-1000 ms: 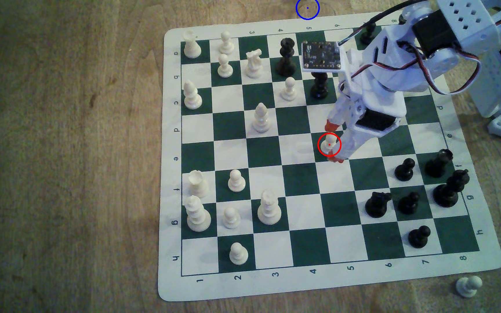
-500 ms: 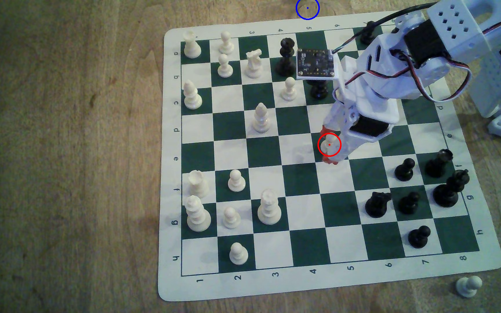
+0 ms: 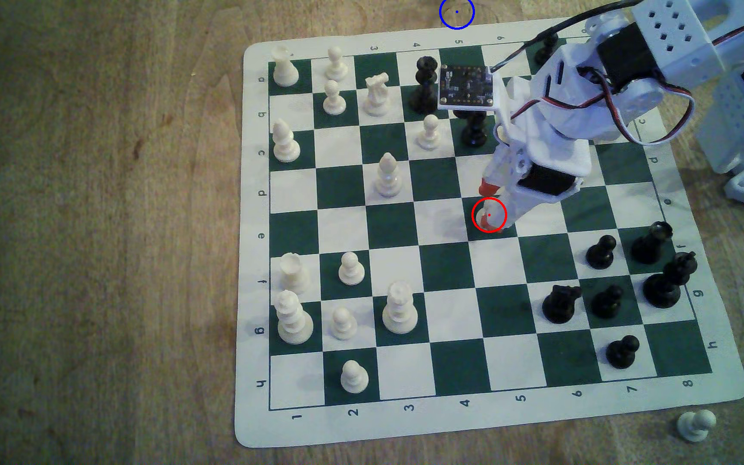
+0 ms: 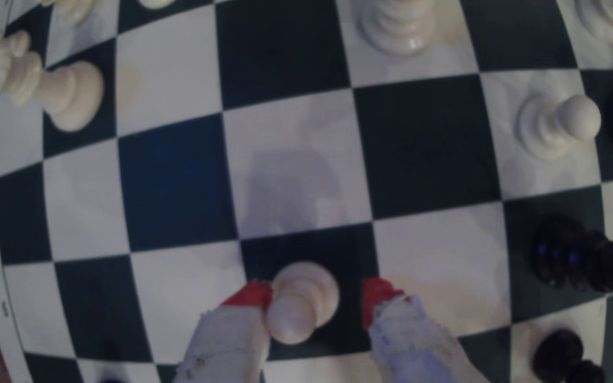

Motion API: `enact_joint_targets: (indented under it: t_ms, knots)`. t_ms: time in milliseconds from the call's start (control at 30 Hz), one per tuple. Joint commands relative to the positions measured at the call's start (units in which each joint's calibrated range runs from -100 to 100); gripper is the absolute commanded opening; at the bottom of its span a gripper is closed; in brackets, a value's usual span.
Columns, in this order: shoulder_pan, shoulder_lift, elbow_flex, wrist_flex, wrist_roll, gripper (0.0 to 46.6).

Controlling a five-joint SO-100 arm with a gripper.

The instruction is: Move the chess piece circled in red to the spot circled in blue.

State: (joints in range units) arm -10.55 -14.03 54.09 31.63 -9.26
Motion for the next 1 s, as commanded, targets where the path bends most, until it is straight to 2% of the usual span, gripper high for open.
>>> enact_joint_targets:
  t_ms: [0,67,300,533,700,800,833,967]
  knots:
    - [-0.52,-2.77,-4.68,0.47,0.15,9.8]
    - [-0.60,-3.03,-4.68,0.55,0.15,6.4]
    - [-1.07,-3.03,-5.22,0.55,-0.15,1.1]
    - [-1.23,-3.62,-6.85,3.34,-0.29,0.3]
    - [0.18,-7.10,-16.83,10.55,-2.15,0.3]
    - [2.06,-8.21,-22.27,13.49,-2.30,0.3]
    - [3.00,-8.38,-23.63,14.15,-2.20,0.3]
    - [9.02,-8.72,-24.17,15.30,0.68,0.3]
